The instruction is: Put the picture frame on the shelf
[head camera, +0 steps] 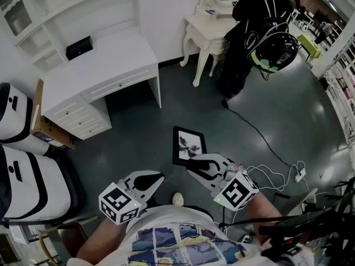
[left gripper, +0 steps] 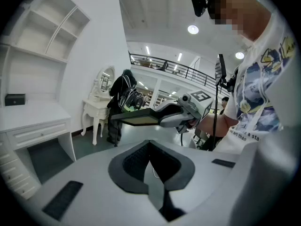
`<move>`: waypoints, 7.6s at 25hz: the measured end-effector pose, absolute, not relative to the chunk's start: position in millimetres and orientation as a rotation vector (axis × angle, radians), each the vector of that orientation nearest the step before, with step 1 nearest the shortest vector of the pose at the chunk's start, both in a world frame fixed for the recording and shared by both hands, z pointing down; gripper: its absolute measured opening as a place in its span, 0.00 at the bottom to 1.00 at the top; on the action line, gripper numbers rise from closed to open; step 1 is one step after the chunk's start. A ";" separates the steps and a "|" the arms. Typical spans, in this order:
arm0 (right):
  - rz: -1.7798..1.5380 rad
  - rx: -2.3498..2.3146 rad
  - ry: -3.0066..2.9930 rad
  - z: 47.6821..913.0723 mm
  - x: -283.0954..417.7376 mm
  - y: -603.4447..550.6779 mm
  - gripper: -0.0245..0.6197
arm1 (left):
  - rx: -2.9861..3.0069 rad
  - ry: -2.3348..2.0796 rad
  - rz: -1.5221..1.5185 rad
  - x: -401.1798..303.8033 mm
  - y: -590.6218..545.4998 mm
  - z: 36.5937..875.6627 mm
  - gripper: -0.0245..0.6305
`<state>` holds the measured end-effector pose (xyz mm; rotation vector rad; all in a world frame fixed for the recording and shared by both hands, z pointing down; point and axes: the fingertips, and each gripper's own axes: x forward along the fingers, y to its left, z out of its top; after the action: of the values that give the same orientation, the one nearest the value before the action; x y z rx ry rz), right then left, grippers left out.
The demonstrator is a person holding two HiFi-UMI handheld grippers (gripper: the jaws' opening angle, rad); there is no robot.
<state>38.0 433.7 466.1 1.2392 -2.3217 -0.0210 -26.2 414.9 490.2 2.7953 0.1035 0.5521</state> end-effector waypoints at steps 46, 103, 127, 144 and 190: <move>-0.244 1.030 -2.220 398.7 49.1 56.6 0.20 | 2.873 0.019 0.396 -46.5 64.7 442.7 0.06; -0.790 0.587 -2.171 223.9 200.5 -588.2 0.20 | 2.716 -0.828 0.276 55.0 -274.8 406.8 0.06; -0.480 0.530 -2.272 240.2 205.9 -634.7 0.23 | 2.648 -0.918 0.284 36.4 -274.4 416.4 0.06; -0.428 0.668 -2.371 223.6 208.7 -621.0 0.23 | 2.651 -0.893 0.268 19.9 -259.9 416.9 0.06; -0.265 0.850 -2.401 349.5 94.7 -293.5 0.08 | 2.741 -0.685 0.246 -96.7 -71.3 419.5 0.06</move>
<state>94.7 -293.5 349.5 0.8500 -2.4009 -0.2646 -96.7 -71.3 419.5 2.7408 -0.6851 0.2457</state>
